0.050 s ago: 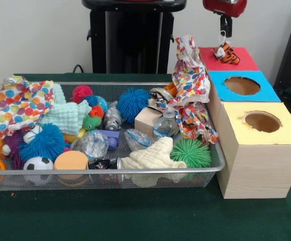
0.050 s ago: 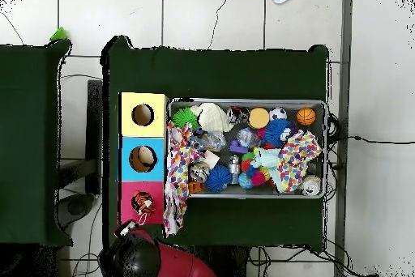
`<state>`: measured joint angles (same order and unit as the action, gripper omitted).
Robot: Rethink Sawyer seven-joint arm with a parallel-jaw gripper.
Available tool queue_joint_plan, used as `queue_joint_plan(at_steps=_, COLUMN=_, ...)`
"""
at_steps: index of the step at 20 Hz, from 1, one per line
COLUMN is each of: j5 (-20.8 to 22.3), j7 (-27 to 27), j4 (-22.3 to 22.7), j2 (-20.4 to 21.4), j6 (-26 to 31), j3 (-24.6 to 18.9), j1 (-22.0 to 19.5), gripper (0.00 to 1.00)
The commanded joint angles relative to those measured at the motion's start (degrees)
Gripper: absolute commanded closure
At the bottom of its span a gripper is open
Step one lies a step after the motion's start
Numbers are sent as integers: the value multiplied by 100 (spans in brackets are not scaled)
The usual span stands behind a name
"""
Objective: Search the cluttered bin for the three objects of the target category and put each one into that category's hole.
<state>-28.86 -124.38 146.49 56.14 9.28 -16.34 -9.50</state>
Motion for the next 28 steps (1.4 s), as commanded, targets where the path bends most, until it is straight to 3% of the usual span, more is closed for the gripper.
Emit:
queue_joint_plan(at_steps=1, j5=-159, j7=-1023, j4=-856, j2=16, j6=579, j3=471, j1=54, gripper=100)
queue_joint_plan(at_steps=19, j5=-100, j7=-1191, j4=-1326, j2=70, j6=1240, j3=1016, j1=423, gripper=100)
queue_joint_plan(at_steps=28, j5=12, j7=-1033, j4=-1618, j2=-5, j6=1485, j3=1289, j1=400, gripper=100)
